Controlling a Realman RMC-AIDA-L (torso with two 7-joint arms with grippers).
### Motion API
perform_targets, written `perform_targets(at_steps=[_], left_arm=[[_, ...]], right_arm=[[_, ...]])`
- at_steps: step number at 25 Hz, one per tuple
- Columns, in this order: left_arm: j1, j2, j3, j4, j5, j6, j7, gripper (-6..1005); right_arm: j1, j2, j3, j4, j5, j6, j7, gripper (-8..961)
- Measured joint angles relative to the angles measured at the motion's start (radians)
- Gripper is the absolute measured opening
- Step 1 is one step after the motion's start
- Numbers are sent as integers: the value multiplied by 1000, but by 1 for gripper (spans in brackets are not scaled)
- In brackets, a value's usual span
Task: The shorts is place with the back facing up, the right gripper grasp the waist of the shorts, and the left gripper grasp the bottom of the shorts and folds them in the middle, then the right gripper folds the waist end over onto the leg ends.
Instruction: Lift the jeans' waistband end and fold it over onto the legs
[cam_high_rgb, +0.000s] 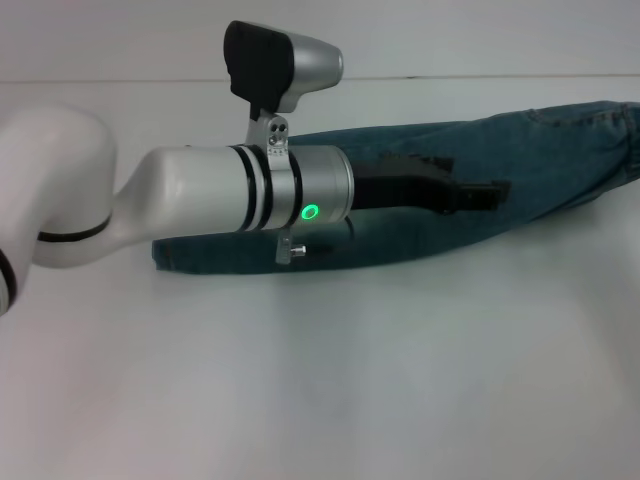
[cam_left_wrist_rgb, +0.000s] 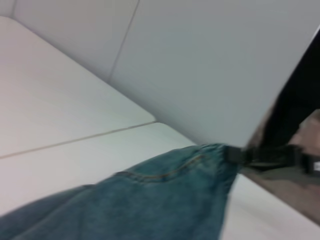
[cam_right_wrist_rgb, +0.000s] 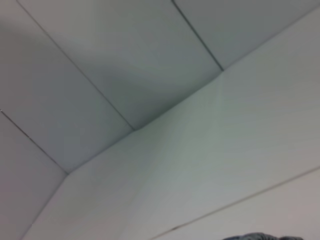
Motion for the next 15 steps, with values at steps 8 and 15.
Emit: perform_targets(at_steps=[8,15], left_arm=[[-38,0,179,6,-92,-234,0,720],[-46,0,206,19,-109,-301,-6,707]], right_arm=[[-5,-6,0,-48,2,-45,37,37],[-6,-11,0,-52,2,-59,41,40]])
